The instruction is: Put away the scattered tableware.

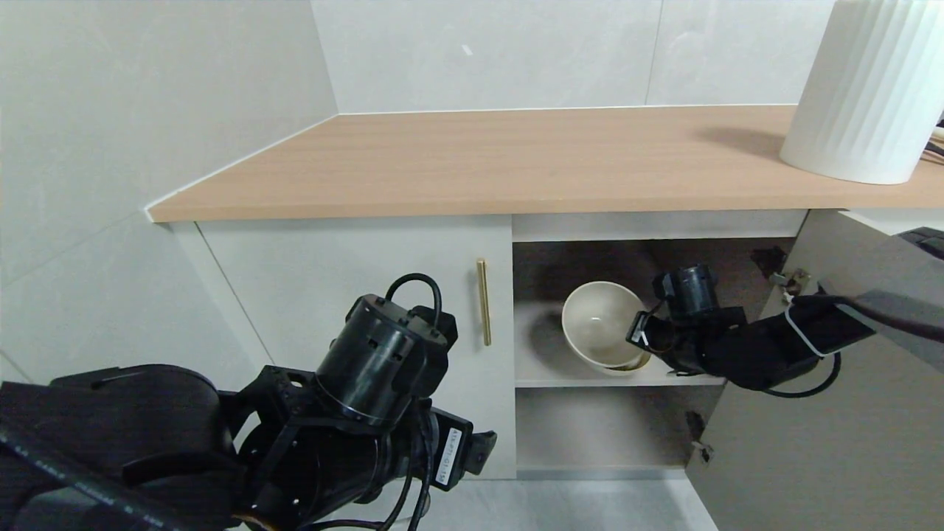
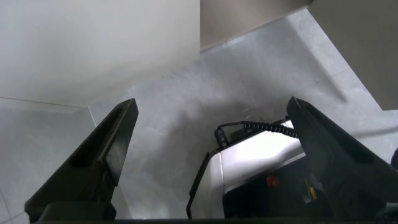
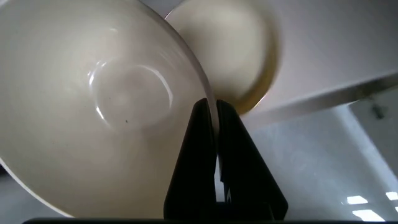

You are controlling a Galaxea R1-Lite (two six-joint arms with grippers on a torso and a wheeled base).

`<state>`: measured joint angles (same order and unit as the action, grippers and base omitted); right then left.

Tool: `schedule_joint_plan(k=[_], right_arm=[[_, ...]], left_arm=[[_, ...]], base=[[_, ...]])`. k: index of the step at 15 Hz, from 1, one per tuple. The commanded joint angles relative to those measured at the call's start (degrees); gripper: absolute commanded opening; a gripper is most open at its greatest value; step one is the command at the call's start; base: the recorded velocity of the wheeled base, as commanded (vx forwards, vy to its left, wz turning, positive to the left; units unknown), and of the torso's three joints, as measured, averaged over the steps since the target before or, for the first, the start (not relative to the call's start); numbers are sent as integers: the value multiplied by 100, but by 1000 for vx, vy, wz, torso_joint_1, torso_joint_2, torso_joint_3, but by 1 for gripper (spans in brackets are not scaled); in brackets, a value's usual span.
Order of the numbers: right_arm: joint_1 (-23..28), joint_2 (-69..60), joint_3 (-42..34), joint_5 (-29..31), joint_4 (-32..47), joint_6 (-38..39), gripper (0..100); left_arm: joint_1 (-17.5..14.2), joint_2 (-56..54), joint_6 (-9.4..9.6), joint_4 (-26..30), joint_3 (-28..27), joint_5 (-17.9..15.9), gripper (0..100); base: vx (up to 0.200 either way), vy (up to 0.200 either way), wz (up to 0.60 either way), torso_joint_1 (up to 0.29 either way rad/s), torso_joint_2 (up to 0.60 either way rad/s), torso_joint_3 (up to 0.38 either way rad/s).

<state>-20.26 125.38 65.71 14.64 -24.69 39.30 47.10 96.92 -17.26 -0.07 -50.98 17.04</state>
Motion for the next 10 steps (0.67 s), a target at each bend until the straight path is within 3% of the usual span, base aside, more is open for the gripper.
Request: schedule_joint_plan(k=[1, 10], right_arm=[[92, 180, 144, 4, -1, -2, 0], [339, 610, 487, 197, -1, -37, 0]], left_arm=[[-8, 12, 4, -1, 0, 1, 100], [0, 29, 4, -1, 0, 1, 100]], base=[[0, 0, 0, 0, 0, 0], [0, 0, 0, 0, 0, 0]])
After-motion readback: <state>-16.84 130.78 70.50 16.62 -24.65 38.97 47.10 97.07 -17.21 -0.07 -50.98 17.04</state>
